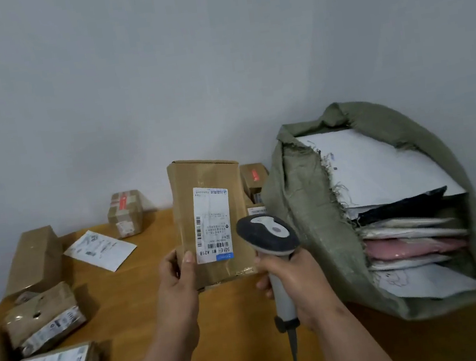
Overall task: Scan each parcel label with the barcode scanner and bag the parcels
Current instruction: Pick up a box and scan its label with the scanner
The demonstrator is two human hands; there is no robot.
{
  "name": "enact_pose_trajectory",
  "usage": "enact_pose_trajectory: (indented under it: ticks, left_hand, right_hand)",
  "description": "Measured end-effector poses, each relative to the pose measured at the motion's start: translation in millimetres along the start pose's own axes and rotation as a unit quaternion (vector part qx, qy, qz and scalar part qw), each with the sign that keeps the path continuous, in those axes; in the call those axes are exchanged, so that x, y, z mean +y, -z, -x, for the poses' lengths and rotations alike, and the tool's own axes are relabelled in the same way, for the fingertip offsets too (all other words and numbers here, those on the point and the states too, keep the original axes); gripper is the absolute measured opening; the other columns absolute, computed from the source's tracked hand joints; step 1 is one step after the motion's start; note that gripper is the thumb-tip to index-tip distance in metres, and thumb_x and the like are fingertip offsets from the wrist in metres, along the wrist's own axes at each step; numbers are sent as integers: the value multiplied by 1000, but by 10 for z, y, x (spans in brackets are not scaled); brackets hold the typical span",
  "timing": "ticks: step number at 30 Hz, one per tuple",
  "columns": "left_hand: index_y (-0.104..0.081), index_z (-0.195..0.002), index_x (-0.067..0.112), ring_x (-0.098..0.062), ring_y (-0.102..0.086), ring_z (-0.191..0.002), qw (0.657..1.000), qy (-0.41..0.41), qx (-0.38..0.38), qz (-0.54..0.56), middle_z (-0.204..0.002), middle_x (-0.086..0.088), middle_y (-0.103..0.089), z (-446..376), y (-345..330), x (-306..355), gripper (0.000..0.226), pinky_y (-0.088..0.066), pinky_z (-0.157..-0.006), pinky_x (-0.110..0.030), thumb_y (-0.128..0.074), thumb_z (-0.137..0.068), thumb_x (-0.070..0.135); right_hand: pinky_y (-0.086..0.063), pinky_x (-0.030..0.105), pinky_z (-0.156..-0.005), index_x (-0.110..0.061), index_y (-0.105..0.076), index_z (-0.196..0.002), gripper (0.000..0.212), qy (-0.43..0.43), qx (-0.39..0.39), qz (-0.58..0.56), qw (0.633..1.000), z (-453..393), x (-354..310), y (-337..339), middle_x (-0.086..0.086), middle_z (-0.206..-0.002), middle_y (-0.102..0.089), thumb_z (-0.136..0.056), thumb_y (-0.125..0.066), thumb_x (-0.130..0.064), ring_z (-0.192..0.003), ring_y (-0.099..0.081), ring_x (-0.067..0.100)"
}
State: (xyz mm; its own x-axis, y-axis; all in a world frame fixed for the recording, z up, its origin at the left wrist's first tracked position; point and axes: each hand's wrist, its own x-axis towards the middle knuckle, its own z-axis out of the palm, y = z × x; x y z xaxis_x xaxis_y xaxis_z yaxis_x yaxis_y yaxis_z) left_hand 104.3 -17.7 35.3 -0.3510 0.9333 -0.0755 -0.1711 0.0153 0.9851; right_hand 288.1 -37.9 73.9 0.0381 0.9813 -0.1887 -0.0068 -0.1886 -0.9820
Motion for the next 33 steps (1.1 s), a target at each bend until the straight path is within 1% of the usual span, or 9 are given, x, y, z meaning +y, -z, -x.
enact_pose_trajectory:
  ticks: [6,8,13,17,19,22,27,31,33]
  left_hand:
    - [-52,-123,44,-9,-62,-107,993,-21,-117,-22,-114,14,-66,74,-527,41,33,-56,-83,-35,-58,-91,50]
    - [-54,-125,39,-13,-64,-108,990,5,-143,1,-114,9,-68,113,-694,27,33,-57,-88,-40,-59,-93,46]
    - [-59,-118,27,-20,-68,-99,980,106,-159,58,-109,0,-70,183,-1155,15,27,-58,-74,-36,-62,-95,39]
    - [-61,-115,23,-23,-70,-98,972,153,-168,64,-106,-3,-73,206,-1664,16,26,-60,-75,-41,-64,-94,37]
    - [-63,-115,22,-24,-71,-96,970,160,-175,58,-104,-3,-75,186,-1961,33,28,-59,-73,-40,-65,-93,39]
    - [-63,-120,21,-23,-72,-94,970,155,-181,56,-99,-1,-76,117,-2463,65,32,-59,-74,-39,-65,-93,39]
    - [-52,-137,20,-24,-71,-90,972,133,-185,59,-118,-5,-69,-119,-3393,176,38,-58,-68,-36,-59,-100,28]
    - [-58,-115,34,-5,-65,-100,968,47,-238,-65,-117,7,-67,-349,-3860,202,34,-54,-88,-27,-59,-95,6]
    - [-56,-130,30,-15,-52,-127,954,-42,-218,-203,-141,2,-50,-447,-3882,159,44,-45,-107,-38,-64,-92,10]
  right_hand:
    - [-52,30,-57,-9,-71,-93,13,11,120,-32,992,84,37,437,6,-64,-71,-83,-77,-15,-60,-67,19]
    - [-52,28,-55,-9,-70,-91,10,11,163,-39,986,125,78,593,4,-63,-72,-84,-76,-14,-58,-68,18]
    - [-53,33,-59,-7,-69,-90,14,13,244,-45,969,228,198,991,3,-64,-72,-85,-76,-18,-62,-68,20]
    - [-53,31,-55,-10,-71,-87,12,25,289,-76,954,162,130,1398,7,-71,-73,-84,-78,-20,-60,-69,16]
    - [-55,29,-52,-17,-70,-85,9,28,284,-94,954,63,60,1614,1,-68,-73,-83,-78,-21,-55,-68,11]
    - [-56,30,-57,-24,-69,-99,20,45,271,-124,953,-175,-84,1964,-4,-78,-76,-83,-80,-20,-71,-74,16]
    - [-59,28,-69,-20,-72,-108,24,84,239,-152,955,-662,-370,2485,-2,-91,-78,-85,-78,-14,-86,-75,15]
    - [-59,36,-82,-20,-72,-103,21,67,214,-165,961,-963,-460,2749,3,-92,-79,-84,-79,-15,-91,-75,20]
    - [-60,38,-79,-20,-72,-99,16,45,177,-159,970,-1040,-463,2799,5,-87,-79,-84,-79,-18,-85,-76,21]
